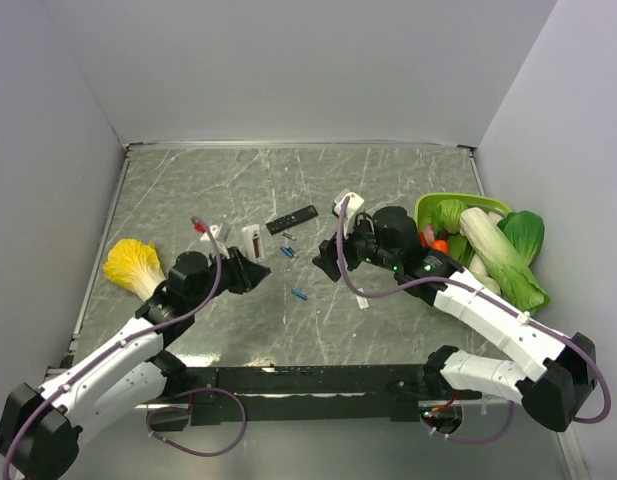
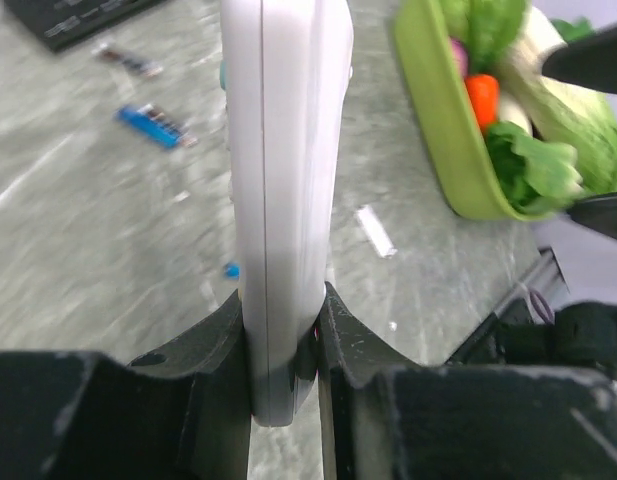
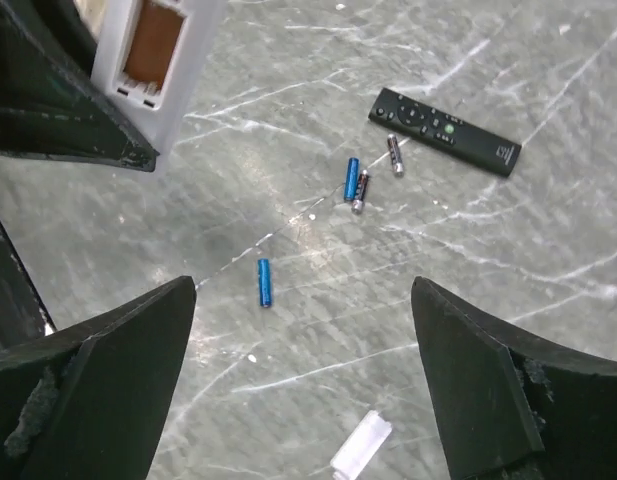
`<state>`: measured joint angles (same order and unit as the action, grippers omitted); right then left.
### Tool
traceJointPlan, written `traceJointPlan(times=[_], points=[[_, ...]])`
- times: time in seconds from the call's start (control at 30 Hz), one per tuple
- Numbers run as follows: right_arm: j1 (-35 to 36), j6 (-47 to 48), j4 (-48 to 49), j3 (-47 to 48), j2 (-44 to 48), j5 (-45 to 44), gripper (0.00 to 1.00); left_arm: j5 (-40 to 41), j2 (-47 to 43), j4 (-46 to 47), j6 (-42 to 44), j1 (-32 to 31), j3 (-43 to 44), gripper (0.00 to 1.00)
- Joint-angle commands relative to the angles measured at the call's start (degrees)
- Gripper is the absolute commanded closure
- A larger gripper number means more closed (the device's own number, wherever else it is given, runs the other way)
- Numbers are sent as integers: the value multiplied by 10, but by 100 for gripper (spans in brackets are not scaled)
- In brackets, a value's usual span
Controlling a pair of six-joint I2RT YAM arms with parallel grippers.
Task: Load the batteries into the remote control
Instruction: Pick up the battery from the center of the board.
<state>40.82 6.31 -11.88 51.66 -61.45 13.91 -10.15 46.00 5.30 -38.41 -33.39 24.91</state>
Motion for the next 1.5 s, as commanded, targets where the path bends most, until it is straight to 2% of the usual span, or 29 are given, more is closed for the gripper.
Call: traceJointPlan(times=[0.0,0.13,0.33,0.37,0.43,0.47,0.57,0.77,0.93,1.0,1.1,1.17,1.33,1.37,1.47], points=[[-17,-107,-13,8,-2,-3,0,17,-55,44,-53,32,-53,98],[-17,-182,-31,27,-17,6,0,-16,-107,91,-82,61,-112,98],[-19,-162,-52,40,-70,81,0,-64,-165,175,-117,79,-192,98],[-20,-157,-103,72,-87,102,1,-68,-174,184,-119,82,-204,98],[-13,-147,-146,107,-141,110,7,-89,-180,211,-121,83,-211,98],[-7,-143,-163,134,-158,100,10,-97,-183,220,-119,84,-219,98],[28,-126,-201,169,-201,31,11,-134,-181,274,-117,85,-238,99],[71,-100,-274,246,-302,-36,15,-190,-158,344,-108,85,-246,99],[99,-90,-306,297,-376,-88,23,-203,-142,359,-102,85,-246,99],[104,-88,-309,310,-399,-93,29,-203,-142,350,-98,86,-244,99],[114,-83,-314,321,-421,-95,34,-192,-159,327,-94,86,-243,99],[118,-81,-315,325,-436,-89,42,-176,-187,304,-90,86,-241,99],[131,-81,-317,329,-466,-78,50,-155,-239,249,-85,86,-240,99],[131,-80,-317,332,-477,-81,53,-153,-241,245,-83,86,-239,99],[137,-79,-316,342,-497,-92,55,-157,-235,247,-83,86,-237,99]])
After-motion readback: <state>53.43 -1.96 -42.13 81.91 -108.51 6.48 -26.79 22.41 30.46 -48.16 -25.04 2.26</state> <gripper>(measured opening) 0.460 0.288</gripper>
